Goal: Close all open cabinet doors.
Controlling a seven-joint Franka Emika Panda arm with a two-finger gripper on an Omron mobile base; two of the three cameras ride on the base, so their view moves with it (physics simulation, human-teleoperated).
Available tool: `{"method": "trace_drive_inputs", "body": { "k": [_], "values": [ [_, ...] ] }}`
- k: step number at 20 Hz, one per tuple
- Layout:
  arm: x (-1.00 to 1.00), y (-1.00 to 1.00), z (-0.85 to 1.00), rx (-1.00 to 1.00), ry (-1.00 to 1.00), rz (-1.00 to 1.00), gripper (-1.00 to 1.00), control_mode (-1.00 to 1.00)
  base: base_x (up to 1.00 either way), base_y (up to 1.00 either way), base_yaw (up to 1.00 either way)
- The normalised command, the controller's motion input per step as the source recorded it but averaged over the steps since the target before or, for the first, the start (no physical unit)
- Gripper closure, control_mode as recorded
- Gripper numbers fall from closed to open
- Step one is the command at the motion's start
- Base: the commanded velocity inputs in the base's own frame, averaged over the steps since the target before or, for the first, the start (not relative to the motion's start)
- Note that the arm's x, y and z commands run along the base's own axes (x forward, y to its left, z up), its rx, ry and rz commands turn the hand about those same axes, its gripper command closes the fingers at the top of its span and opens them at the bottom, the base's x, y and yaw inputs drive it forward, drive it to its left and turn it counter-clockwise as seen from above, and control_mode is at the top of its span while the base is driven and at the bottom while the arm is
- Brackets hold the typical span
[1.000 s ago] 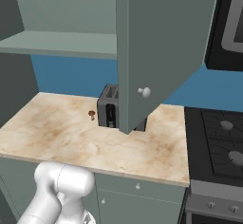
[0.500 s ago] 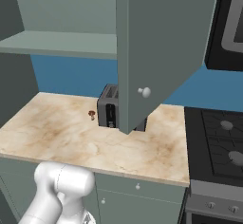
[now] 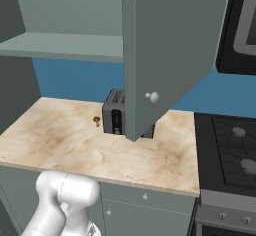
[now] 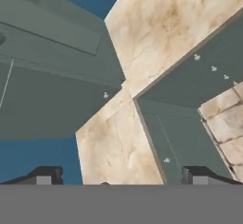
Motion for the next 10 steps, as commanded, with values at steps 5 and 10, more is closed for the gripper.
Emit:
{"method": "trace_drive_inputs", "body": {
  "k": [5,10],
  "values": [
    [0.23,0.36,0.13,0.00,-0.01,-0.23,-1.00,-1.00,0.00,0.00,0.00],
    [0.33,0.43,0.15,0.02,0.00,-0.22,-1.00,-1.00,0.00,0.00,0.00]
  ]
}}
